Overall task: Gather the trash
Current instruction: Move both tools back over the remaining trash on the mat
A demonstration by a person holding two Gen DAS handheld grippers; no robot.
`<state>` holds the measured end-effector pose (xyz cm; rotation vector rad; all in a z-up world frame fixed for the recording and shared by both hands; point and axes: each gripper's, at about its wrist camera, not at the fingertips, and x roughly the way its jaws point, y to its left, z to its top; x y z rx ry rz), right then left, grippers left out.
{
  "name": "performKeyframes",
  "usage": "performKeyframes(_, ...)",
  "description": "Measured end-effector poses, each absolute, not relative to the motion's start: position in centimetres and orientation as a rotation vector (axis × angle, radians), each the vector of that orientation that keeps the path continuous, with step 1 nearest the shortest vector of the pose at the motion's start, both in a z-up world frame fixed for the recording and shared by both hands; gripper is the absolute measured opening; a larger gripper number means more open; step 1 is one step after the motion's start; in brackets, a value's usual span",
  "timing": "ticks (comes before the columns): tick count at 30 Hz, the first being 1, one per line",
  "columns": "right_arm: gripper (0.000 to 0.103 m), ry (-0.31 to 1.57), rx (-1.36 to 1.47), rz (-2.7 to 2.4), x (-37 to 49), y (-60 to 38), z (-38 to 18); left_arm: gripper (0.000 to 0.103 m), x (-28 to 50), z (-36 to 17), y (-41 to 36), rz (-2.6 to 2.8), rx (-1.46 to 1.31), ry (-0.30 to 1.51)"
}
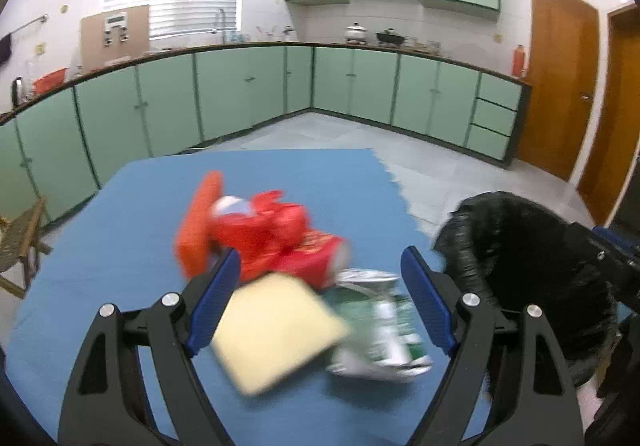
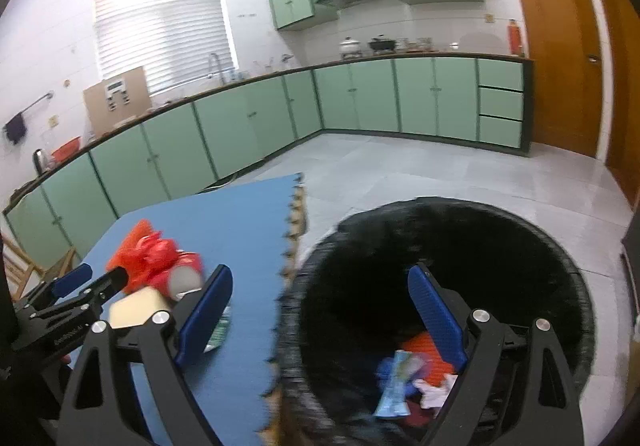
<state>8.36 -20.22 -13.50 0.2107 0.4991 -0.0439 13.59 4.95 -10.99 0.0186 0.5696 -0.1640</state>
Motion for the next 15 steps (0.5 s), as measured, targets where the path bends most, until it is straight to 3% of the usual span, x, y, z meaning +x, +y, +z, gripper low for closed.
performKeyframes(8,0.088,0.523,0.178,0.056,9.9,-14.7,-14.4,0.080,13.2,-11.5,10.2,-0.070,0.009,0.591)
performKeyframes(15,0.081,0.578,0.160,0.133,11.0,-10.9,-16.0,0.080,13.4,-12.4,12.8,-0.016,-0.008,0.615)
